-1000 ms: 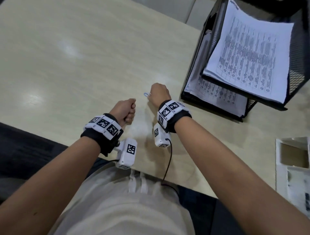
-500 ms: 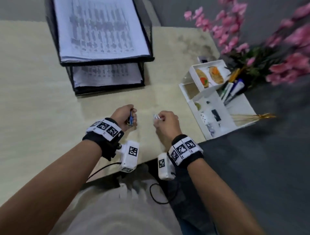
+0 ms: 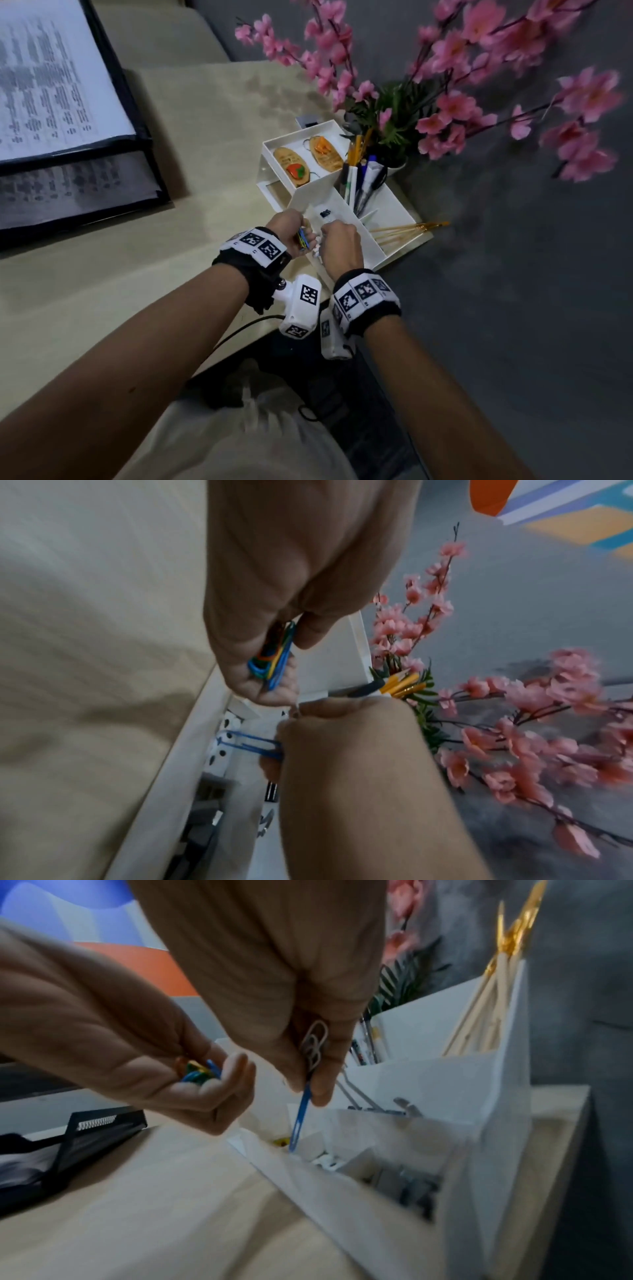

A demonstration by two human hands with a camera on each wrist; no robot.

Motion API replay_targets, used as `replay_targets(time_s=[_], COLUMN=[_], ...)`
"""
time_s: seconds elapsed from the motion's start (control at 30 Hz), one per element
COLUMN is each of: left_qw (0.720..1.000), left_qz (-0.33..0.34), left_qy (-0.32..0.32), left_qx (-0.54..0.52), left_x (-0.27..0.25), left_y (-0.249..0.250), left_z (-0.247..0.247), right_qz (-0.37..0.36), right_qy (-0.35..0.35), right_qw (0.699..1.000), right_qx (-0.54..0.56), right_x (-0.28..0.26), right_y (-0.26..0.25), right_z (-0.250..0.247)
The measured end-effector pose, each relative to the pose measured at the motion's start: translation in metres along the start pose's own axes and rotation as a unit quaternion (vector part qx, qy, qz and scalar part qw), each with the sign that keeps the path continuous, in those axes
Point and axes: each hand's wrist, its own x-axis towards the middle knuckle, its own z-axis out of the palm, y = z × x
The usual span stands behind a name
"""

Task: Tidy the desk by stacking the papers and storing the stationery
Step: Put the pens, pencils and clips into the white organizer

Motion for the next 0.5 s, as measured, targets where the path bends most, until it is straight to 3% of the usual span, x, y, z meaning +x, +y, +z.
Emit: replay_targets(time_s=[0.13, 0.3, 0.5], left_qw=[0.999, 0.995, 0.997], left_qz=[0.035, 0.040, 0.021], left_qy=[0.022, 0.068, 0.057], left_qx=[0.017, 0.053, 0.052], left_x=[0.007, 0.009, 0.023], left_y=[-0.003, -0.001, -0.004], left_z=[0.013, 0.024, 0.035], right_qz=[-0.027, 0.004, 0.016], right_qy=[0.052, 0.031, 0.000], right_qw=[0.998, 0.991, 0.992], right_qx=[-0.008, 0.128, 0.125], right_x=[0.000, 0.012, 0.016], right_y=[0.021, 0.026, 0.026], right_z=[-0.007, -0.002, -0.003])
